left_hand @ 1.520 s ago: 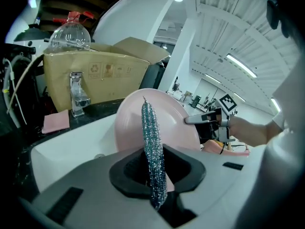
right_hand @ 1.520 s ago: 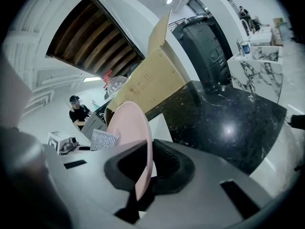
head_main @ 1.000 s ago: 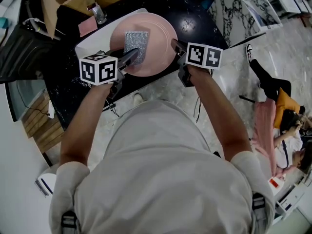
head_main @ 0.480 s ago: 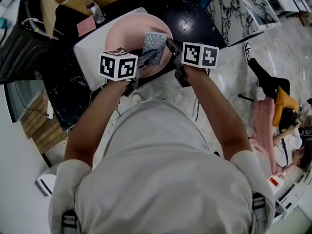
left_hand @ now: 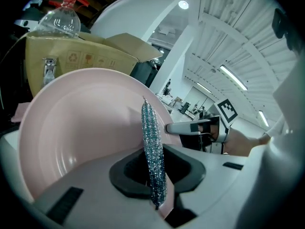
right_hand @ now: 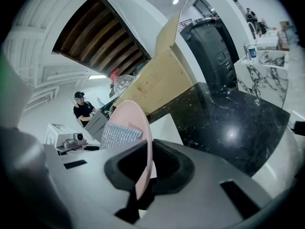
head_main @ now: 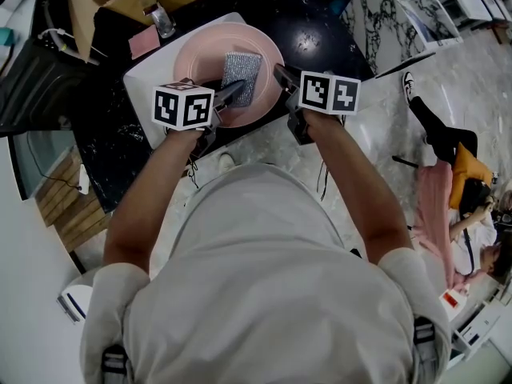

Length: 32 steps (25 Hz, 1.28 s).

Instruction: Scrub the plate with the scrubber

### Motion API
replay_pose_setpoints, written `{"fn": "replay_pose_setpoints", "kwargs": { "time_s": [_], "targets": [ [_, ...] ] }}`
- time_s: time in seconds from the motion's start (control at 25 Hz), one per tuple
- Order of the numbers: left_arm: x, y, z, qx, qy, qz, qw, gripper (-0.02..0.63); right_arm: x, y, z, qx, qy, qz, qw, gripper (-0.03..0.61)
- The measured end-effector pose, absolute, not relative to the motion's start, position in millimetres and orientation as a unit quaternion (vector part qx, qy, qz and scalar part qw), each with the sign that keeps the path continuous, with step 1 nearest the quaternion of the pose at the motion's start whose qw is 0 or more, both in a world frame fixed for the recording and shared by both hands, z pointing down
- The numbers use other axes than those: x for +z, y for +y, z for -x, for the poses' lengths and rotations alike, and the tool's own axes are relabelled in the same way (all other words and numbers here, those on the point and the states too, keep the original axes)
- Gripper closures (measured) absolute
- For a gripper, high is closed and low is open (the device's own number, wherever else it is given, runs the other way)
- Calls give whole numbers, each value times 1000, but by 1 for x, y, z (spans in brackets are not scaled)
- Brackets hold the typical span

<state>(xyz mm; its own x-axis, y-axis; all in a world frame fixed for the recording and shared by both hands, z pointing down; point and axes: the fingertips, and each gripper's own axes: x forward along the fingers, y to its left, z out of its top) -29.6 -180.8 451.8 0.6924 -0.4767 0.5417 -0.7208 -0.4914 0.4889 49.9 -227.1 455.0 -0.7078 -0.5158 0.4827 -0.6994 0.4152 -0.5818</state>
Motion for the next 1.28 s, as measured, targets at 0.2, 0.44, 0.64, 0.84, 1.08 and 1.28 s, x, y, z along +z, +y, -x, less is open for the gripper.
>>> {"fn": "replay_pose_setpoints", "kwargs": {
  "time_s": [0.2, 0.44, 0.64, 0.84, 1.08, 1.28],
  "targets": [
    [454, -181, 46, 169, -363, -842, 362, 546, 456, -228, -51, 400, -832, -367, 115, 552],
    [458, -179, 72, 170, -387, -831, 360, 546, 458, -229, -58, 401, -829, -373, 116, 549],
    [461, -177, 97, 164, -406, -821, 367, 546, 460, -231, -63, 404, -825, -378, 115, 549],
    [463, -176, 120, 159, -427, -809, 372, 546, 462, -233, -65, 404, -824, -381, 117, 549],
    [464, -178, 139, 151, -447, -799, 372, 546, 465, -234, -65, 406, -821, -383, 120, 549],
    [454, -182, 132, 139, -441, -806, 370, 547, 467, -236, -66, 400, -820, -388, 127, 552]
  ]
}}
